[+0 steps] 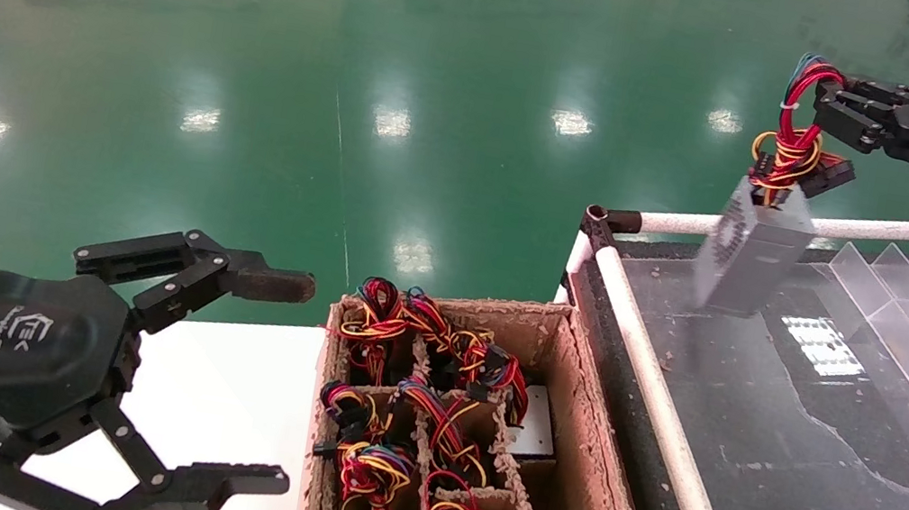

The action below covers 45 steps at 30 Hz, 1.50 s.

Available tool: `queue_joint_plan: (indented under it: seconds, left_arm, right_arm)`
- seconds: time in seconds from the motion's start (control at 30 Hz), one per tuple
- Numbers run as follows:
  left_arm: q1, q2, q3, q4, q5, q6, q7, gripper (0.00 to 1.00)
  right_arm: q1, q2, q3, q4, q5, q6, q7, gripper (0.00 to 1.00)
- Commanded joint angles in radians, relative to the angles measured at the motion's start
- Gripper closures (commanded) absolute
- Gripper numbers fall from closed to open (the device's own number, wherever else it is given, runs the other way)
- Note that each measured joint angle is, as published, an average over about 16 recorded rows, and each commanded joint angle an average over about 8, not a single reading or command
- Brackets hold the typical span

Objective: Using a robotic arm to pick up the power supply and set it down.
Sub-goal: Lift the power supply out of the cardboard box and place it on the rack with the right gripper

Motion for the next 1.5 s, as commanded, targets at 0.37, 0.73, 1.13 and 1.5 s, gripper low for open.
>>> queue_joint_plan:
  seconds: [0.37, 0.73, 1.13, 1.5]
  left_arm:
    - [0.000, 0.000, 0.000, 0.000, 0.000, 0.000, 0.000, 0.00]
    - [0.000, 0.000, 0.001, 0.000, 0.000, 0.000, 0.000, 0.00]
    - [0.000, 0.000, 0.001, 0.000, -0.001, 0.000, 0.001, 0.00]
    - [0.000, -0.001, 0.001, 0.000, -0.001, -0.001, 0.001, 0.00]
  right_arm:
    - [-0.005, -0.032, -0.008, -0.005, -0.012, -0.041, -0.008, 1.00]
    - [-0.009, -0.080, -0.012, -0.008, -0.016, -0.079, -0.004, 1.00]
    - [-0.026, -0.105, -0.015, -0.019, -0.020, -0.040, -0.018, 1.00]
    - [-0.024, -0.103, -0.020, -0.022, -0.027, -0.034, -0.014, 0.00]
